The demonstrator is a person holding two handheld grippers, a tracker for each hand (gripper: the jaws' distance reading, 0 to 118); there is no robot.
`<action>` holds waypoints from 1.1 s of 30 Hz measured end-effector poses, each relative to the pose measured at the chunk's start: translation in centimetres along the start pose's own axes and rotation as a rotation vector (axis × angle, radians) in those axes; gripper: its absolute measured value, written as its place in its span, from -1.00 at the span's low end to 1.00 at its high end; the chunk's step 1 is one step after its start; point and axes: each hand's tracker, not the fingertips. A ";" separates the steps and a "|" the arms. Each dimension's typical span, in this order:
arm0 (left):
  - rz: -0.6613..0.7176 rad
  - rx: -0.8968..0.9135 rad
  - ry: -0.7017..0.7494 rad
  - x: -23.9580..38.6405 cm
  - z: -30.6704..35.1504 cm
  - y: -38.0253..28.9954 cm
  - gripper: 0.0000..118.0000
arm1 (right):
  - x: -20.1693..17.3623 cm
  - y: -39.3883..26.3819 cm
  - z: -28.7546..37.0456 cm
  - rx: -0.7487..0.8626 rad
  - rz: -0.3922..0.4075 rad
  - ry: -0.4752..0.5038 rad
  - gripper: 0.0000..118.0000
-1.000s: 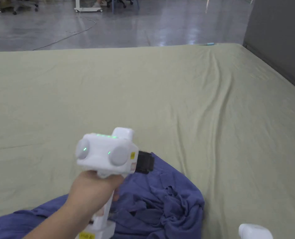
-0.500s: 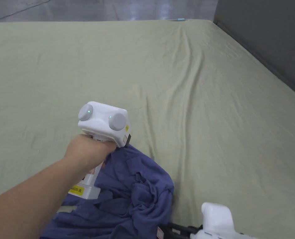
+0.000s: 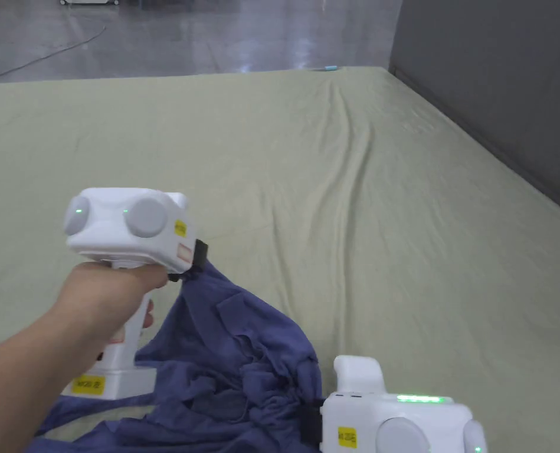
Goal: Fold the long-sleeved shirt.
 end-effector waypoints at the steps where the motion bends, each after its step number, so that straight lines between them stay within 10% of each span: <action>1: 0.023 0.025 -0.009 -0.7 1.6 0.1 -1.00 | 0.0 0.7 1.5 0.032 0.003 0.014 -0.95; 8: 0.134 0.254 -0.028 -4.9 16.9 2.7 -1.00 | -4.2 11.6 14.3 0.298 0.242 0.086 -0.96; 17: 0.211 0.543 0.073 -9.7 33.6 11.2 -1.00 | -16.1 30.1 26.9 0.476 0.687 -0.128 -0.96; 23: 0.174 0.641 0.144 -9.8 37.8 18.3 -1.00 | -22.1 39.5 30.6 0.498 0.803 -0.315 -0.96; 33: 0.168 0.708 0.172 -7.7 37.2 25.8 -1.00 | -24.9 46.9 30.3 0.589 0.762 -0.498 -0.96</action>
